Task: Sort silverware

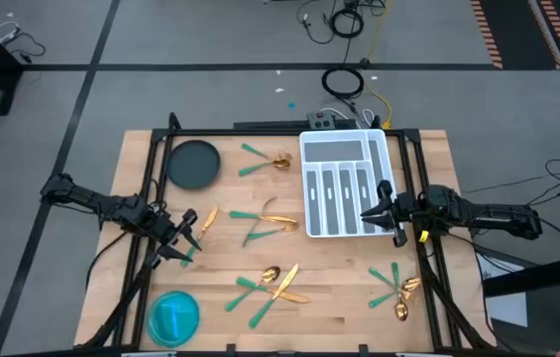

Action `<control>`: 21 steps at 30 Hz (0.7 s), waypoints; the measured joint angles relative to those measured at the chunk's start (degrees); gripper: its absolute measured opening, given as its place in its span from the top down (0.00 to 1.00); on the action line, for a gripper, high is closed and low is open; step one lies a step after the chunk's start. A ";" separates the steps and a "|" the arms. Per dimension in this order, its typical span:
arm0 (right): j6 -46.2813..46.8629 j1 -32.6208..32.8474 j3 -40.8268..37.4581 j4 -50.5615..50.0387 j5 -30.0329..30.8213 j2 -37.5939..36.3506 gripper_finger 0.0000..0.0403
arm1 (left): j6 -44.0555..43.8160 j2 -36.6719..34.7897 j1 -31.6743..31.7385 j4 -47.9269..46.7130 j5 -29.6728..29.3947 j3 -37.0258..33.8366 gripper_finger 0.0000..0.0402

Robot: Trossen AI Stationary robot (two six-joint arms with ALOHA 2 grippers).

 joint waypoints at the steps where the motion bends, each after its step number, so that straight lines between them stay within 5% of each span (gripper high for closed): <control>1: 0.02 0.01 0.00 0.00 0.00 0.01 0.88 | 0.00 0.00 0.01 0.01 0.00 0.00 0.57; 21: 5.46 0.00 -0.13 2.43 -0.04 0.02 0.88 | -0.02 -0.02 -0.01 -0.01 0.00 0.00 0.57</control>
